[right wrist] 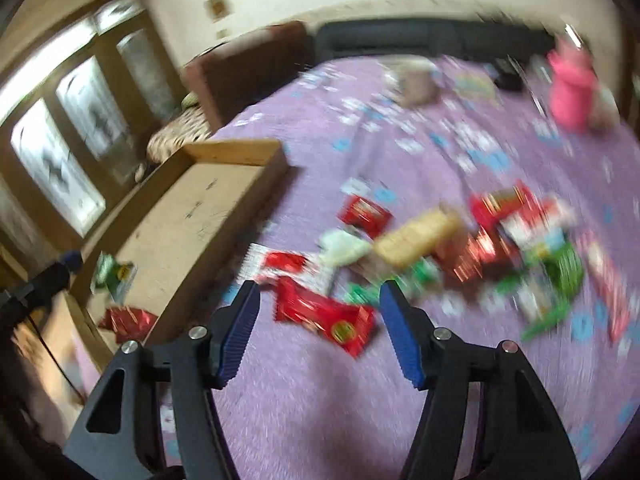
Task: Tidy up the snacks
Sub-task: 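Grasp the red-and-white wrapped sweet with the left gripper while the right gripper grasps a red packet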
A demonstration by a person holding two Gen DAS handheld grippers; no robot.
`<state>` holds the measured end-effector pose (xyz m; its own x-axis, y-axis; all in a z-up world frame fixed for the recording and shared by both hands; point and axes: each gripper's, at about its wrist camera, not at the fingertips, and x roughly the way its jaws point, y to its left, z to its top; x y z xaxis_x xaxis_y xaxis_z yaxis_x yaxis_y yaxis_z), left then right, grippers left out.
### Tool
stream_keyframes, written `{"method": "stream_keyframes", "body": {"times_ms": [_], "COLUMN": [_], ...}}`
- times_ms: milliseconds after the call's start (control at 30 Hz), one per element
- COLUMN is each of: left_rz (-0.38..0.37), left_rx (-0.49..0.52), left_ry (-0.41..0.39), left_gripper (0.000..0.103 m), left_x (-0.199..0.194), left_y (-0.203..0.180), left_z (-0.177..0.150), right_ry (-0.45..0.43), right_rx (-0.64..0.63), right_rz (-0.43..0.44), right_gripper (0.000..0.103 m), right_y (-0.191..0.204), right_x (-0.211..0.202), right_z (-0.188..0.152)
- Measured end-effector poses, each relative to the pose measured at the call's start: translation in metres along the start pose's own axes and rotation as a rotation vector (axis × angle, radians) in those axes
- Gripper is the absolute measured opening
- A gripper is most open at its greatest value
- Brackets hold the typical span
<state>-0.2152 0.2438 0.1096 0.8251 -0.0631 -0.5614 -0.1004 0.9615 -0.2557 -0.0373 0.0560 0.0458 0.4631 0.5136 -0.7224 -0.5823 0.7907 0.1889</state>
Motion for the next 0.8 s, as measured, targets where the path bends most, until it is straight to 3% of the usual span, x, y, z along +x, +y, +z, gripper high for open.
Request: {"method": "stream_keyframes", "body": {"times_ms": [100, 200, 233, 267, 300, 367, 600, 800], "left_rz": [-0.019, -0.044, -0.046, -0.052, -0.062, -0.086, -0.063, -0.031], "left_rx": [0.037, 0.096, 0.116, 0.132, 0.145, 0.189, 0.485, 0.603], "left_ry": [0.014, 0.038, 0.054, 0.073, 0.092, 0.135, 0.347, 0.473], "left_gripper": [0.072, 0.072, 0.072, 0.072, 0.072, 0.072, 0.072, 0.072], "left_x": [0.002, 0.012, 0.018, 0.025, 0.031, 0.049, 0.123, 0.165], "left_y": [-0.008, -0.020, -0.025, -0.029, -0.032, -0.043, -0.093, -0.105], "left_z": [0.003, 0.010, 0.014, 0.016, 0.018, 0.022, 0.017, 0.011], "right_ry": [0.045, 0.104, 0.112, 0.117, 0.125, 0.115, 0.094, 0.088], "right_rx": [-0.163, -0.242, -0.254, -0.257, -0.240, -0.179, 0.055, 0.161], "right_rz": [-0.001, -0.021, -0.039, -0.050, -0.042, -0.012, 0.104, 0.190], "right_gripper": [0.064, 0.060, 0.054, 0.041, 0.039, 0.026, 0.026, 0.026], "right_y": [0.019, 0.023, 0.022, 0.020, 0.016, 0.005, -0.033, -0.057], "right_x": [0.019, 0.036, 0.040, 0.043, 0.045, 0.041, 0.016, 0.008], "right_z": [0.000, -0.004, -0.005, -0.006, -0.007, -0.008, -0.024, -0.040]}}
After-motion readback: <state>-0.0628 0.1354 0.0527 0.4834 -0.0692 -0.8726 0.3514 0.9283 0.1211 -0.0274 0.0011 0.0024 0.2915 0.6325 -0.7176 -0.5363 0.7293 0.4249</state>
